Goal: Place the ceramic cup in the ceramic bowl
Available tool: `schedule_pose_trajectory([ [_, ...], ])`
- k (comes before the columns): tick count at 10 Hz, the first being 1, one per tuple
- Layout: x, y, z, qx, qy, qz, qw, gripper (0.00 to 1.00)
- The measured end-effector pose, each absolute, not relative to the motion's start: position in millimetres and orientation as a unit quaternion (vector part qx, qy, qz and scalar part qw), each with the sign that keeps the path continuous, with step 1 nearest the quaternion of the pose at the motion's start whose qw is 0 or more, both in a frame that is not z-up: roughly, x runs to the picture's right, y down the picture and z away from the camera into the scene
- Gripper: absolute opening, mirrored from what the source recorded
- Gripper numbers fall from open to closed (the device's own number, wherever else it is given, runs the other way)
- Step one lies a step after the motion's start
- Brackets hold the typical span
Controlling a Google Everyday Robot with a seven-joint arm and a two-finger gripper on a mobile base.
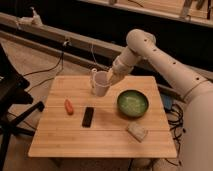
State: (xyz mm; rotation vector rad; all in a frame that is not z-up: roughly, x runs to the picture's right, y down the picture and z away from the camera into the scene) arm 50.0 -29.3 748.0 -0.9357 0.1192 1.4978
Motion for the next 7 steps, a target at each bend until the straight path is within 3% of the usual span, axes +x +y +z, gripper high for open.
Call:
schedule_pose_trajectory([
  [5,93,-46,735,-0.400,0.055,0.669,0.624,0.27],
  [7,91,-33,751,-0.400,0.052,0.672,0.621,0.27],
])
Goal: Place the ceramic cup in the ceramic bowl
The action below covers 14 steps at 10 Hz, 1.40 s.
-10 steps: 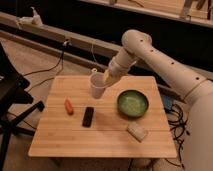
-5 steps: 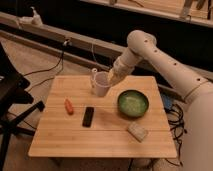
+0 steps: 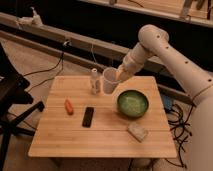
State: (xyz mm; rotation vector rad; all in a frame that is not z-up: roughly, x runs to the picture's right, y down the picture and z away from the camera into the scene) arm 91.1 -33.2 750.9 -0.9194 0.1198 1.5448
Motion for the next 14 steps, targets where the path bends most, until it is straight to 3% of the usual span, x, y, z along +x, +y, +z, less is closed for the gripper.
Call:
schedule_pose_trajectory([
  [7,152,-29,762,-0.403,0.053,0.687,0.602,0.27],
  [14,167,-15,766,-0.401,0.062,0.703,0.584,0.27],
])
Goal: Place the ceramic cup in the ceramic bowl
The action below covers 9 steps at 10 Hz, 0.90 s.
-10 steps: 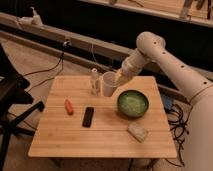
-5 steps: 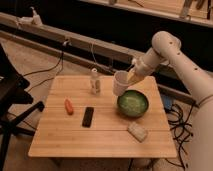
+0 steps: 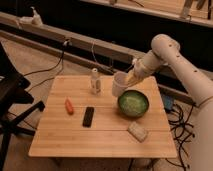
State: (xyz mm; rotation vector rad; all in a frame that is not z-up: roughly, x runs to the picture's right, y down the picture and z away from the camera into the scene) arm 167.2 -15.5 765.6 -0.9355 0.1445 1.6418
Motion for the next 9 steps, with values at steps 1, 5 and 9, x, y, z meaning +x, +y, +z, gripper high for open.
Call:
schedule_pose_trajectory([
  [1,167,-16,770,-0.411,0.060,0.697,0.585,0.27],
  [5,168,-12,773,-0.417,0.065,0.705,0.569,0.27],
  [9,186,-9,783,-0.418,0.072,0.717,0.554,0.27],
])
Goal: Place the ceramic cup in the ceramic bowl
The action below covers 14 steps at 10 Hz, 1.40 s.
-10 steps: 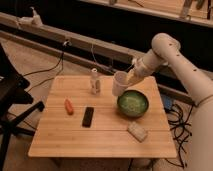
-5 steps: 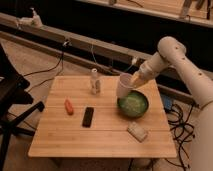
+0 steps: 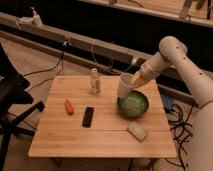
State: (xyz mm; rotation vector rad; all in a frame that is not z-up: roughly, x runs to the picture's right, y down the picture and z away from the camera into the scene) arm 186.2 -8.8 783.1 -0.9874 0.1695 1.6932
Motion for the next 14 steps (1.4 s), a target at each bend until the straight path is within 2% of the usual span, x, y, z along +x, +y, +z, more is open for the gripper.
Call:
schedule_pose_trajectory([
  [12,186,-3,788,-0.414,0.078,0.723,0.547,0.27],
  [14,180,0,799,-0.413,0.084,0.721,0.550,0.27],
])
